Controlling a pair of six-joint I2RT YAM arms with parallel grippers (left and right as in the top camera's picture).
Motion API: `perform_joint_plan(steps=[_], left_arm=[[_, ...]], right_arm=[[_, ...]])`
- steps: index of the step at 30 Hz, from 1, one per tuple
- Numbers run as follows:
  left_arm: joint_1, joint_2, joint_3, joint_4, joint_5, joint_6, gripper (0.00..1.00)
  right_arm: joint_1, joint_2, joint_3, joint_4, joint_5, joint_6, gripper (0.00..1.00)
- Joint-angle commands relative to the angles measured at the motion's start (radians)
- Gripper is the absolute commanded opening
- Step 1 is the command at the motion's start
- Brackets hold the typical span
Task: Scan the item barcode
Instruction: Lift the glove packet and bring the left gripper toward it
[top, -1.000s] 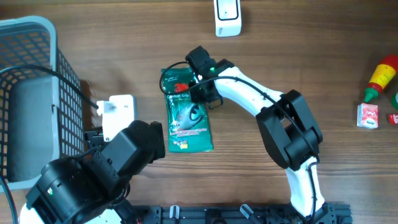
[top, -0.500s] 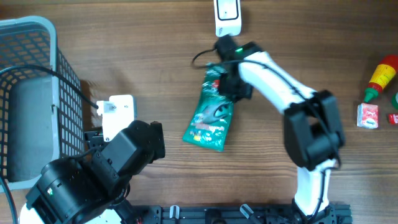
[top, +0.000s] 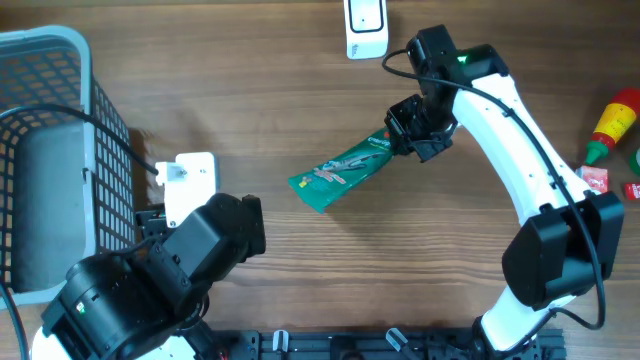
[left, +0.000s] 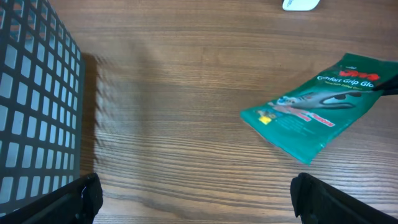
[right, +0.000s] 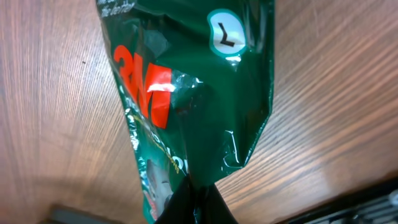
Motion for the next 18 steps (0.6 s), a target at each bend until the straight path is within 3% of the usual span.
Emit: perform_joint_plan(steps=[1, 18], left_arm=[[0.001, -0.003, 0.003, 0.002, -0.002, -0.013, 1.0], [0.001, -0.003, 0.003, -0.028, 0.002, -0.01, 1.0]], right_arm=[[-0.005, -0.005, 0.01, -0.009, -0.029, 0.152, 0.04], [-0.016, -0.005, 0.01, 0.011, -0.034, 0.172, 0.04]])
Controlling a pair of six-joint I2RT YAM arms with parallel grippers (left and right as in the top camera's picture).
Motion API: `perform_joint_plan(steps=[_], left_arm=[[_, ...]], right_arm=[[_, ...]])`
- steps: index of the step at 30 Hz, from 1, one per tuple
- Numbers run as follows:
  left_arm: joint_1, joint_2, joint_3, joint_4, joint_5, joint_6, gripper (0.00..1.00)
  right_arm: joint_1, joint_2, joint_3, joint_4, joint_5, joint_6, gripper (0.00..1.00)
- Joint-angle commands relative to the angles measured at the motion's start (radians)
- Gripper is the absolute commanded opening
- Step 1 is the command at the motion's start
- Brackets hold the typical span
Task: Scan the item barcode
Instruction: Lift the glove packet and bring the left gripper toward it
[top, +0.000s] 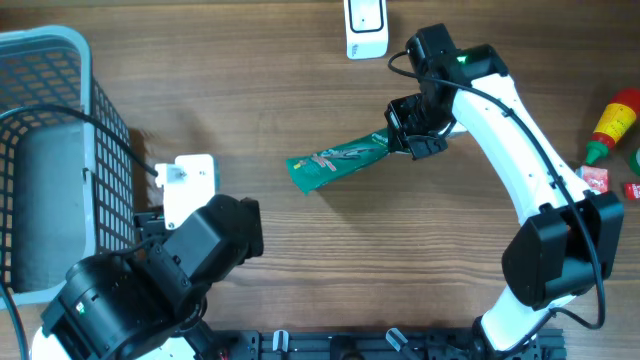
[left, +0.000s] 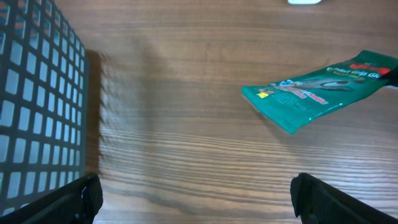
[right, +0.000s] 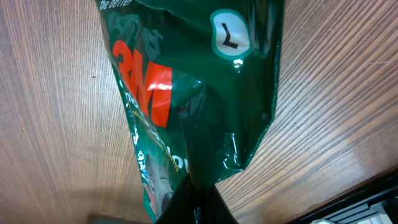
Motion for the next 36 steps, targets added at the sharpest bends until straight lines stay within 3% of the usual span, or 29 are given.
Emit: perform_joint_plan(steps=[1, 4, 11, 14, 19, 22, 25, 27, 29, 33, 36], left_arm=[[0.001, -0.003, 0.003, -0.002, 0.001, -0.01, 1.0], [0.001, -0.003, 0.003, 0.022, 0.001, -0.011, 1.0], [0.001, 0.022, 0.001, 0.288, -0.007, -0.013, 1.0], [0.001, 0.086, 0.001, 0.454, -0.008, -0.013, 1.0], [0.008, 0.243, 0.001, 0.577, -0.007, -0.014, 1.0], [0.05, 0.362, 0.001, 0.587, -0.007, -0.148, 1.0], [0.128, 0.47, 0.001, 0.58, 0.0, -0.393, 1.0], [0.214, 0.522, 0.001, 0.581, 0.101, -0.579, 1.0], [0.301, 0.541, 0.001, 0.591, 0.267, -0.685, 1.0], [0.486, 0.558, 0.001, 0.599, 0.644, -0.803, 1.0], [0.602, 0.589, 0.001, 0.602, 0.899, -0.806, 1.0]], right_arm=[[-0.02, -0.005, 0.01, -0.024, -0.028, 0.023, 0.04], [-0.043, -0.005, 0.01, -0.041, -0.051, 0.023, 0.04], [-0.123, -0.005, 0.01, -0.039, -0.137, 0.03, 0.04], [-0.159, -0.005, 0.01, -0.042, -0.148, 0.03, 0.04], [-0.194, -0.005, 0.01, -0.043, -0.148, 0.028, 0.04], [-0.221, -0.005, 0.01, -0.055, -0.146, 0.019, 0.04], [-0.254, -0.005, 0.01, -0.093, -0.134, 0.006, 0.04], [-0.285, -0.005, 0.01, -0.125, -0.122, -0.021, 0.04], [-0.312, -0.005, 0.01, -0.148, -0.11, -0.034, 0.04], [-0.363, -0.005, 0.01, -0.169, -0.109, -0.034, 0.04], [-0.377, -0.005, 0.01, -0.166, -0.138, -0.042, 0.04]])
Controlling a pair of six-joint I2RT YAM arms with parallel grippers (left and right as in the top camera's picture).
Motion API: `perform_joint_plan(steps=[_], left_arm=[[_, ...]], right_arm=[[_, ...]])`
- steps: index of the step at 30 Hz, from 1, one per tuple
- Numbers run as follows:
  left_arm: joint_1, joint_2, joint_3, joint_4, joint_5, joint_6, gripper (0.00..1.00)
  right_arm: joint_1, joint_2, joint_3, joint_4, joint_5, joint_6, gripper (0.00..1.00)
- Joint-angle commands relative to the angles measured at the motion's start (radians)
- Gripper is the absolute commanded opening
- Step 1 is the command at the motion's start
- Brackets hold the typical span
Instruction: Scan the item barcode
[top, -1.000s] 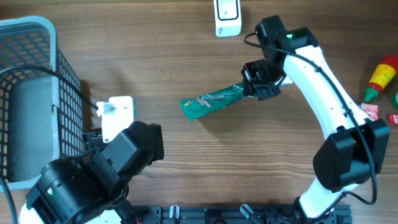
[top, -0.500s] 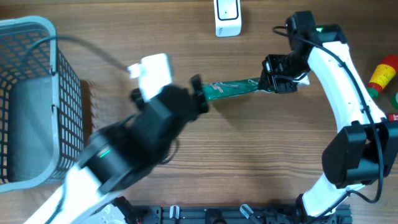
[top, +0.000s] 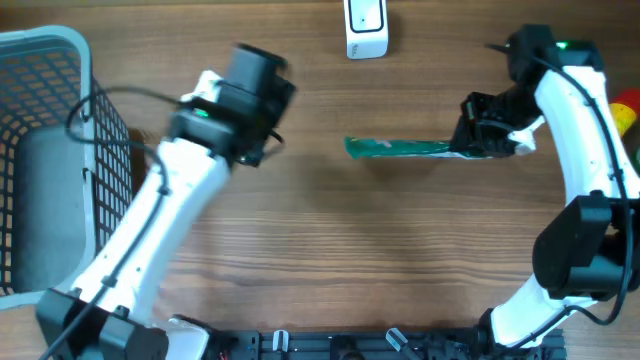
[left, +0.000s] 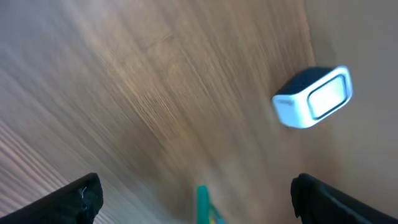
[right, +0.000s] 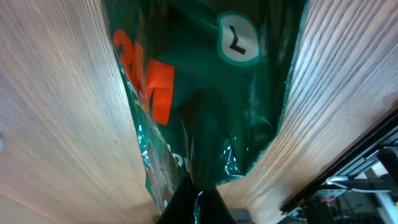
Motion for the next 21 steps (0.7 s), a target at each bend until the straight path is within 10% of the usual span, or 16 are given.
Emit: perform_joint_plan(steps=[1, 14, 21], left_arm=[[0.13, 0.041, 0.001, 0.003, 0.475, -0.127, 1.0], [0.166, 0.32, 0.001, 0.146, 1.052, -0.064, 1.0], [0.166, 0.391, 0.001, 0.193, 1.103, -0.074, 1.0]], right_arm=[[-0.016, -0.005, 0.01, 0.002, -0.022, -0.031, 0.04], [-0.015, -0.005, 0.01, 0.115, -0.278, -0.117, 0.04], [-0.015, -0.005, 0.01, 0.136, -0.339, -0.117, 0.04]])
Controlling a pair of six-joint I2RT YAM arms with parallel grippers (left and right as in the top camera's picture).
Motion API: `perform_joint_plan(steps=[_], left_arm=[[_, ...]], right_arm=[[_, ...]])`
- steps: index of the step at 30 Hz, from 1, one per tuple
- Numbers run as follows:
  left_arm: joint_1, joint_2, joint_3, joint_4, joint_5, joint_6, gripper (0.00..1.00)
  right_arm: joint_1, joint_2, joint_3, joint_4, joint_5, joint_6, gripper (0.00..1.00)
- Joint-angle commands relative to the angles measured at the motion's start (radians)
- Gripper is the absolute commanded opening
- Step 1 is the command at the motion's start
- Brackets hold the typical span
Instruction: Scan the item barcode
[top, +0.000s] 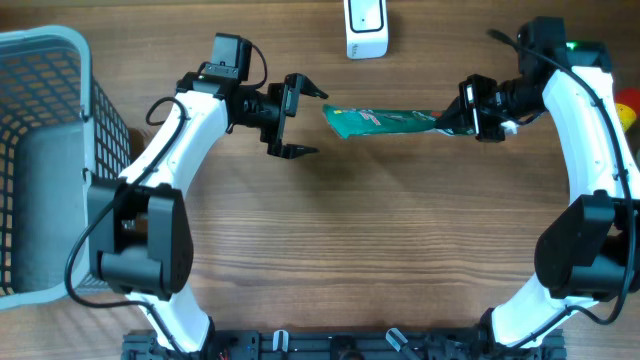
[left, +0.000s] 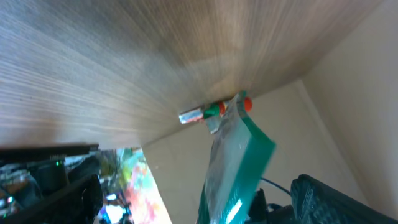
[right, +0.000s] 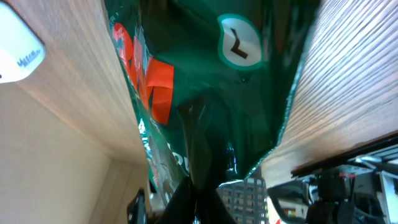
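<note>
A green 3M packet (top: 378, 120) hangs level in the air at the back middle of the table, gripped at its right end. My right gripper (top: 447, 119) is shut on that end; in the right wrist view the packet (right: 205, 93) fills the frame above the pinched jaws (right: 196, 202). My left gripper (top: 302, 118) stands open, its jaws facing the packet's left end, just short of it. In the left wrist view the packet (left: 239, 165) stands edge-on between the fingertips (left: 74, 196). The white scanner (top: 366, 26) lies at the table's far edge.
A grey wire basket (top: 45, 150) stands at the left edge, holding a grey pad. A red bottle (top: 628, 108) lies at the right edge. The white scanner (right: 18, 43) also shows at the top left of the right wrist view.
My left gripper has turned from the scanner side to face right, open at the packet's left end. The right gripper has carried the packet a little farther back and left.
First the packet's free end lay on the table middle with my right gripper shut on the other end and the left arm folded at the front left. Then the packet was tipped on edge. Then it was raised to the right while the left arm reached back. Now both grippers meet at the packet.
</note>
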Motion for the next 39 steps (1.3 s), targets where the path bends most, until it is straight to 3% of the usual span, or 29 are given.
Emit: perform_joint_plan(steps=[1, 17, 23, 24, 27, 30, 33, 34, 35, 36, 37, 39], left_arm=[[-0.003, 0.019, 0.001, 0.02, 0.085, 0.011, 1.0], [-0.077, 0.018, 0.001, 0.262, 0.122, -0.04, 0.99], [-0.092, 0.018, 0.001, 0.262, 0.107, -0.04, 0.66], [-0.088, 0.018, 0.001, 0.261, 0.106, -0.039, 0.55], [-0.086, 0.019, 0.001, 0.261, 0.099, -0.035, 0.36], [-0.086, 0.018, 0.001, 0.261, 0.099, -0.036, 0.07], [-0.085, 0.018, 0.001, 0.261, 0.098, -0.036, 0.04], [-0.084, 0.018, 0.001, 0.261, 0.098, -0.036, 0.04], [-0.083, 0.018, 0.001, 0.261, 0.098, -0.036, 0.04], [-0.081, 0.018, 0.001, 0.261, 0.097, -0.036, 0.04], [-0.076, 0.018, 0.001, 0.26, 0.097, -0.036, 0.04], [-0.069, 0.019, 0.001, 0.248, 0.097, -0.037, 0.04]], right_arm=[[0.003, -0.005, 0.01, 0.005, -0.064, -0.016, 0.04], [0.004, -0.005, 0.01, 0.012, -0.068, -0.016, 0.04], [0.004, -0.005, 0.01, 0.012, -0.068, -0.016, 0.04], [0.004, -0.005, 0.01, 0.012, -0.068, -0.016, 0.04], [0.004, -0.005, 0.01, 0.012, -0.068, -0.016, 0.04], [0.004, -0.005, 0.01, 0.012, -0.068, -0.016, 0.04], [0.004, -0.005, 0.01, 0.012, -0.068, -0.016, 0.04], [0.004, -0.005, 0.01, 0.012, -0.068, -0.018, 0.08], [0.004, -0.005, 0.01, 0.013, -0.067, -0.026, 0.2], [0.004, -0.005, 0.01, 0.021, -0.064, -0.052, 0.38], [0.004, -0.005, 0.01, 0.042, -0.044, -0.1, 0.65], [0.004, -0.005, 0.01, 0.089, 0.011, -0.198, 0.81]])
